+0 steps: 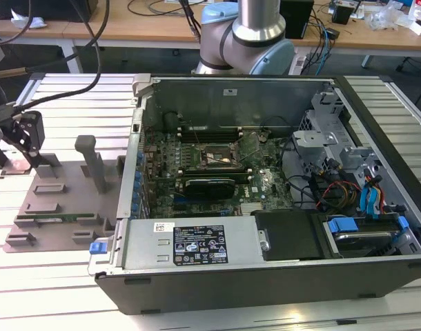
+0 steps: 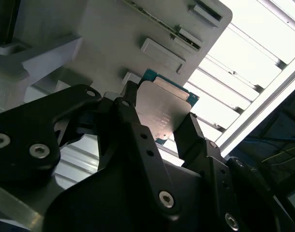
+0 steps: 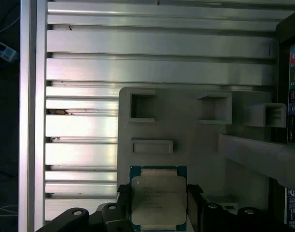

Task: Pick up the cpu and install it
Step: 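Pick up the cpu and move it towards the insertion slot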

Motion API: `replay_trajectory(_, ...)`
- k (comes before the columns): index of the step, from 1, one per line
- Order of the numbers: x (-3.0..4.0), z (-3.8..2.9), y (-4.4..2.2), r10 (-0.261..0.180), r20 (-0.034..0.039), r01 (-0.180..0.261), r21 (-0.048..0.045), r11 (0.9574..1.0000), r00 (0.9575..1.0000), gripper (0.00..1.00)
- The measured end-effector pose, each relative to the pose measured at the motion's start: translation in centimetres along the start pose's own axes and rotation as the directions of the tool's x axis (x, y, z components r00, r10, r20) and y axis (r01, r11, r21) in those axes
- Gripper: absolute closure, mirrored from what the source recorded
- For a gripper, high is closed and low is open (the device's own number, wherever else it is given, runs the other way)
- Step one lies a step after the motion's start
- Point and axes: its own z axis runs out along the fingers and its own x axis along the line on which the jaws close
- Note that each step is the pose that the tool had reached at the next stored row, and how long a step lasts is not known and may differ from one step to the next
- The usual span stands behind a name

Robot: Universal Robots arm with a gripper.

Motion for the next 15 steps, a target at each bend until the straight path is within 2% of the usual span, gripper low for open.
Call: replay_trajectory(15,-0.05,-1.65,-0.01,0.0,0.0001,0.0,0.0,1.0,1.0,0.45)
